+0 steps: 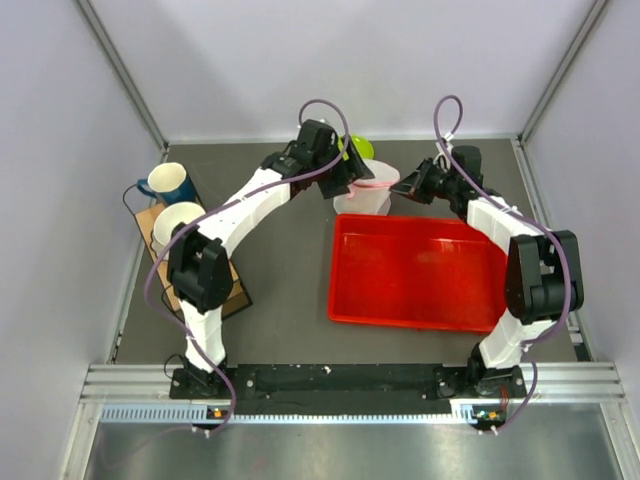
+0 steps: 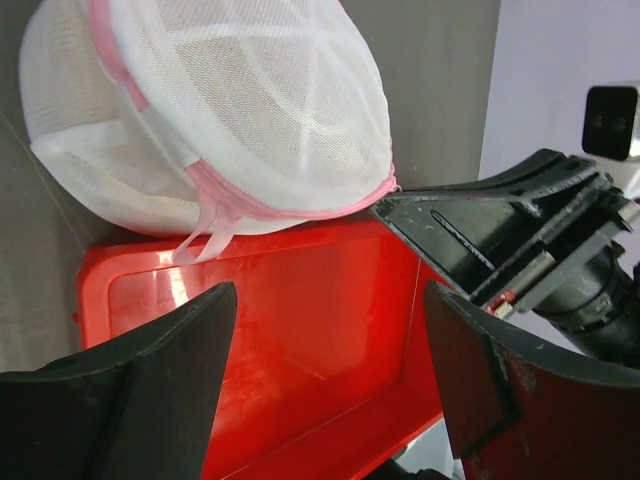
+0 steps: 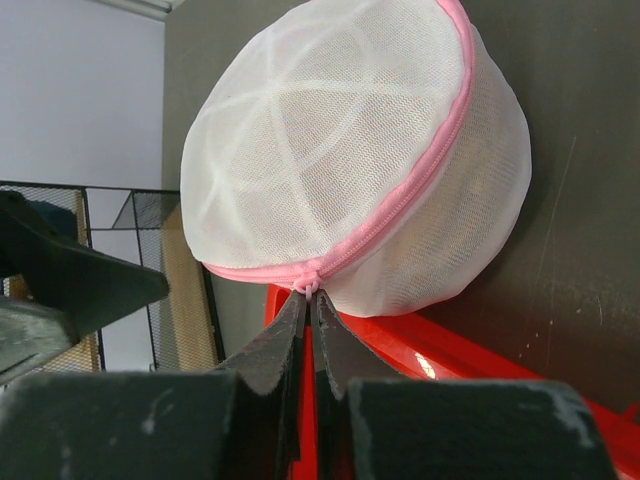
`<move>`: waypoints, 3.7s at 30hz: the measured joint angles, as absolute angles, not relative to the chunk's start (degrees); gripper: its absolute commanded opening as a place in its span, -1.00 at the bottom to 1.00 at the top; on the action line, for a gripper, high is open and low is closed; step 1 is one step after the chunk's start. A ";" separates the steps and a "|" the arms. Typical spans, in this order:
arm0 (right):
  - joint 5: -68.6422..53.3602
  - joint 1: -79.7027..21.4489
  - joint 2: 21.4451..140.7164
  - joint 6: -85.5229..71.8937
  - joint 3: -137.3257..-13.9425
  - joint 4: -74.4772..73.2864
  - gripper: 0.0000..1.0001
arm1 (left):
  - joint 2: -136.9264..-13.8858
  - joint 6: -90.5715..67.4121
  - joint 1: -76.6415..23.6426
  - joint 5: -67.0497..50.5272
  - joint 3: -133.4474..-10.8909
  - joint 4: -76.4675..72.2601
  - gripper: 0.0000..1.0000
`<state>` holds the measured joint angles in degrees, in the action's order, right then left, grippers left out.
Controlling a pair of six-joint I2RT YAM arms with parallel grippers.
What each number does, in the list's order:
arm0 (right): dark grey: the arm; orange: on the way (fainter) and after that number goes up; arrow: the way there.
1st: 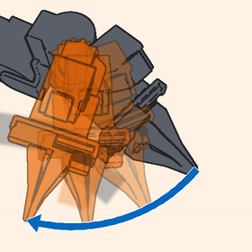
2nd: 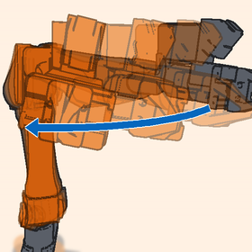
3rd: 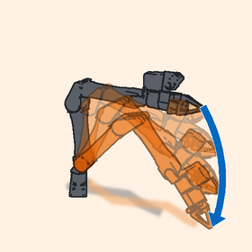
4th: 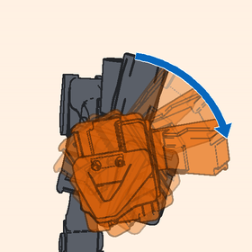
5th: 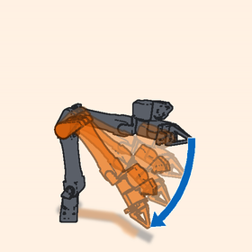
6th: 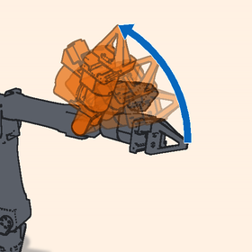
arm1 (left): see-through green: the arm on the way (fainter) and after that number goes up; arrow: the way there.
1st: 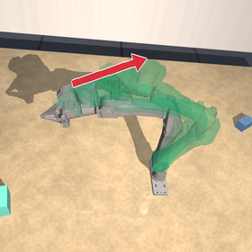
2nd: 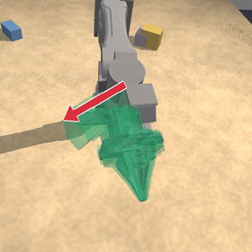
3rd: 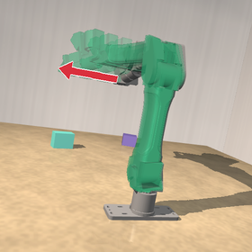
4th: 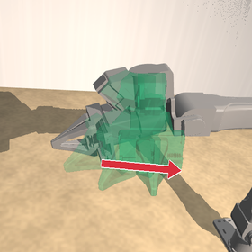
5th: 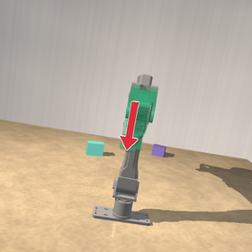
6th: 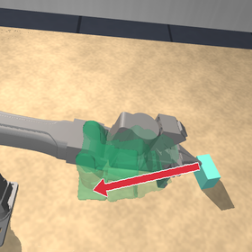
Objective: Unzip the laundry bag and remove the bra
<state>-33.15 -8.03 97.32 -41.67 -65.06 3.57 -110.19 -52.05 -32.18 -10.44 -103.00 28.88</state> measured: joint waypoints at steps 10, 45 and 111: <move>-33.06 -8.29 97.32 -41.45 -65.06 3.46 -1.00 | -119.83 -57.34 -33.17 -9.45 -109.38 28.27 0.57; -31.92 -8.80 96.01 -39.03 -64.16 2.31 -1.00 | -131.74 -46.30 -26.26 -17.61 -128.49 31.64 0.73; -30.46 -12.38 95.77 -45.60 -61.32 7.70 -1.00 | -111.37 -47.09 -31.29 -9.47 -103.94 28.82 0.69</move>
<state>-30.46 -12.38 95.77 -45.60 -61.32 7.70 -111.37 -47.09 -31.29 -9.47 -103.94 28.82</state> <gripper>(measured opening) 0.007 0.846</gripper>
